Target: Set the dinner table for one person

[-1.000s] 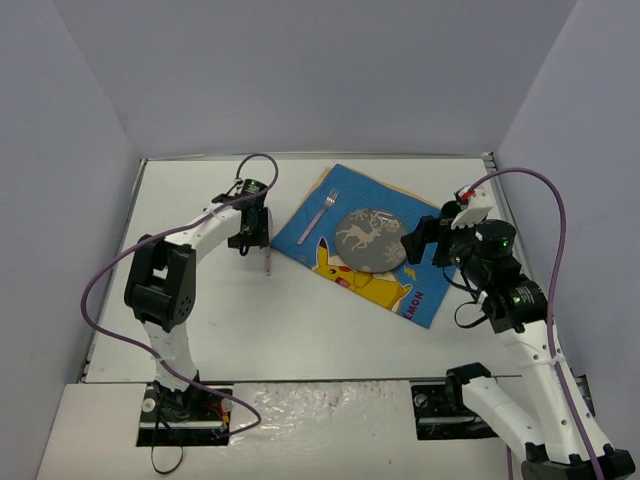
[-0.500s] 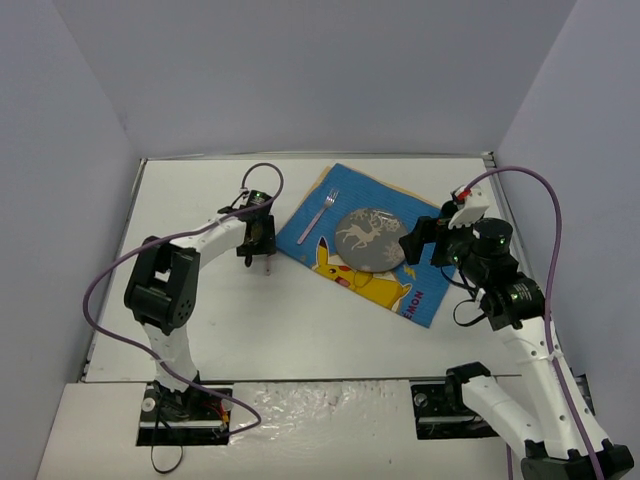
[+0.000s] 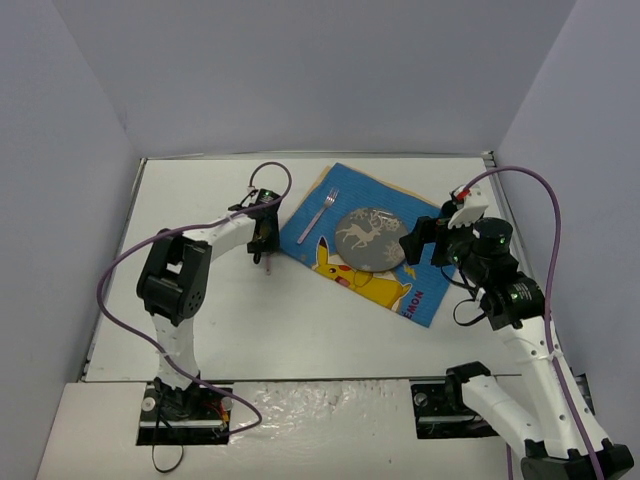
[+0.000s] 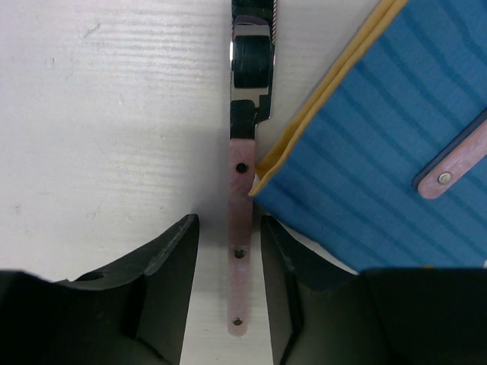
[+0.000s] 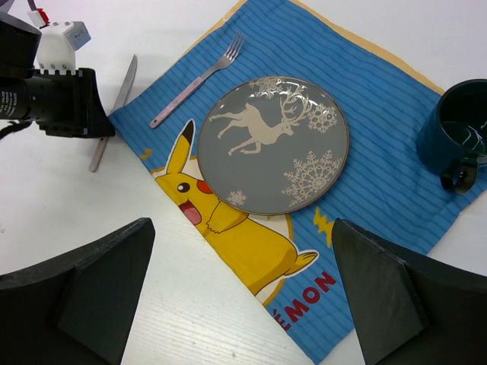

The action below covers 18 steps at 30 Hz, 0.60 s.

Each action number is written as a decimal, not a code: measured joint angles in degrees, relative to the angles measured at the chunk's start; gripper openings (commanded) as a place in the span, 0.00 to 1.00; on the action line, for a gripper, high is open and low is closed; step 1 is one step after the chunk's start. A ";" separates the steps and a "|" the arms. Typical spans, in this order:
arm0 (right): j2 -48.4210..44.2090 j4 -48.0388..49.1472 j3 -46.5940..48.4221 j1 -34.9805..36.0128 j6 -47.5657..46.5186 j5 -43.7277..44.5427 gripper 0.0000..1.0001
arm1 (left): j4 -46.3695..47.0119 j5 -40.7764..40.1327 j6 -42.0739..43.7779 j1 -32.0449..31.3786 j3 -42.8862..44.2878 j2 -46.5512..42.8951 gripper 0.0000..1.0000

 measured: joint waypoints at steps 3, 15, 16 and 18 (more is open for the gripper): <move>0.00 0.00 0.00 0.00 -0.17 0.00 0.99 | 0.75 -0.21 0.07 0.00 0.41 0.48 0.07; 0.12 -0.81 1.01 0.00 -1.45 0.00 0.99 | -2.94 -4.16 4.92 1.86 -0.33 -2.17 0.00; 0.17 -1.09 1.58 0.00 -1.64 0.00 0.99 | -3.81 -4.53 5.77 2.05 -0.32 -3.11 0.00; 0.22 -1.39 3.22 0.00 -1.94 0.00 0.99 | -5.71 -4.68 7.12 2.12 0.05 -5.44 0.00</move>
